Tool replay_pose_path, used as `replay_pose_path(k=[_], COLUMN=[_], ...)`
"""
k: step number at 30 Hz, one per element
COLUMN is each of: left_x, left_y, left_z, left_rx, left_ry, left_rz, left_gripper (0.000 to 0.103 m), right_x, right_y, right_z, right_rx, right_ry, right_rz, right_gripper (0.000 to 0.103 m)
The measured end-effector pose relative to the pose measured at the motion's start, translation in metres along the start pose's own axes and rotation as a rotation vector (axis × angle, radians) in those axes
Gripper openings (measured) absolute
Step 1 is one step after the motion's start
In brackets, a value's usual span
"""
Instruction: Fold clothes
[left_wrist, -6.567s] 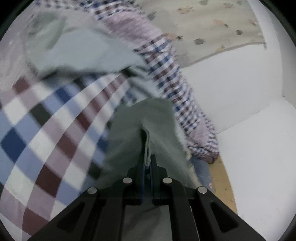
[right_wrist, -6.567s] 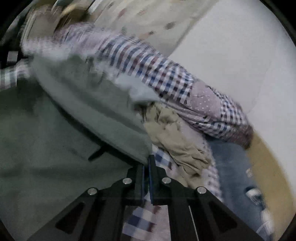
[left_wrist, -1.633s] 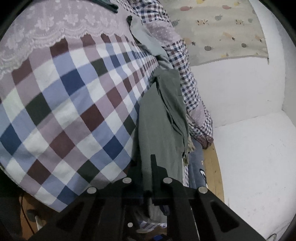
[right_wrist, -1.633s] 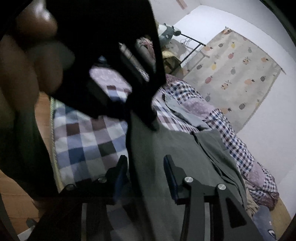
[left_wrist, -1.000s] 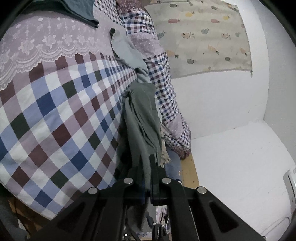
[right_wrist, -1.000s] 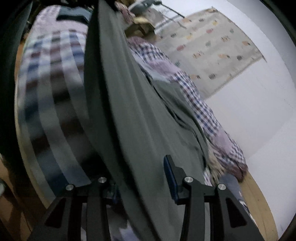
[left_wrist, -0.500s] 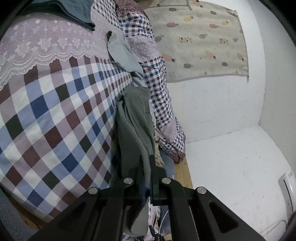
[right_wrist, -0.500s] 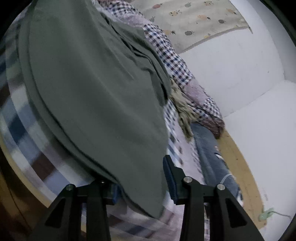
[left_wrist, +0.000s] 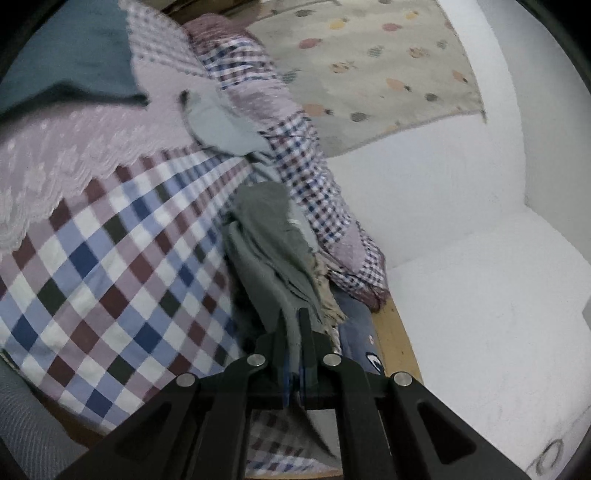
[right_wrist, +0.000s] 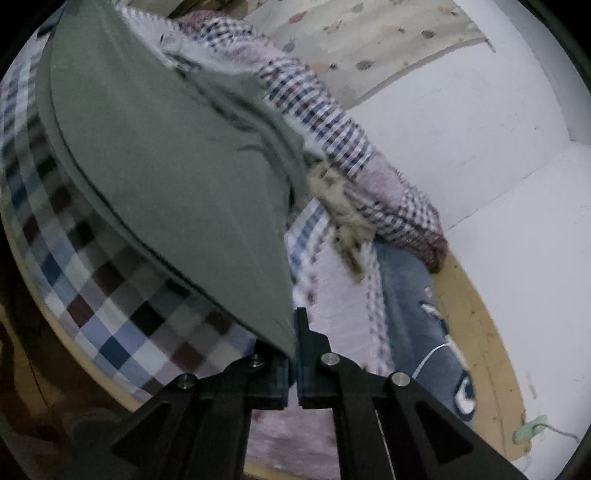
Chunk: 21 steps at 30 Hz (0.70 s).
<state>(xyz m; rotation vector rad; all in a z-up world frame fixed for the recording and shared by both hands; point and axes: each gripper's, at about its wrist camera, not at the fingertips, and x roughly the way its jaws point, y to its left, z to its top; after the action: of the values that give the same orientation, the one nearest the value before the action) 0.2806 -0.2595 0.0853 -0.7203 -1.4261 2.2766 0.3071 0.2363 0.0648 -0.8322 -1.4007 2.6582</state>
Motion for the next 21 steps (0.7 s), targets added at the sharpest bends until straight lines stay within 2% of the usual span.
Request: replay_pose_path(k=[8,15,21], left_x=[-0.057,-0.11,-0.162], left_y=[-0.062,-0.104,-0.141], left_z=[0.0,-0.009,-0.02], left_rx=[0.123,0.191,0.252], left_ry=[0.015,0.032,-0.007], left_rz=[-0.051,-0.077,-0.186], left_gripper=[0.001,0.001,0.001], right_x=[-0.086,-0.146,-0.202], right_y=[-0.064,-0.095,-0.114], right_z=[0.012,0.004,-0.003], right_rx=[0.007,0.006,0.025], right_ry=[-0.077,-0.088,-0.146], right_rz=[-0.005,0.091,0.145], right_gripper=[0.0,0.0,0.0])
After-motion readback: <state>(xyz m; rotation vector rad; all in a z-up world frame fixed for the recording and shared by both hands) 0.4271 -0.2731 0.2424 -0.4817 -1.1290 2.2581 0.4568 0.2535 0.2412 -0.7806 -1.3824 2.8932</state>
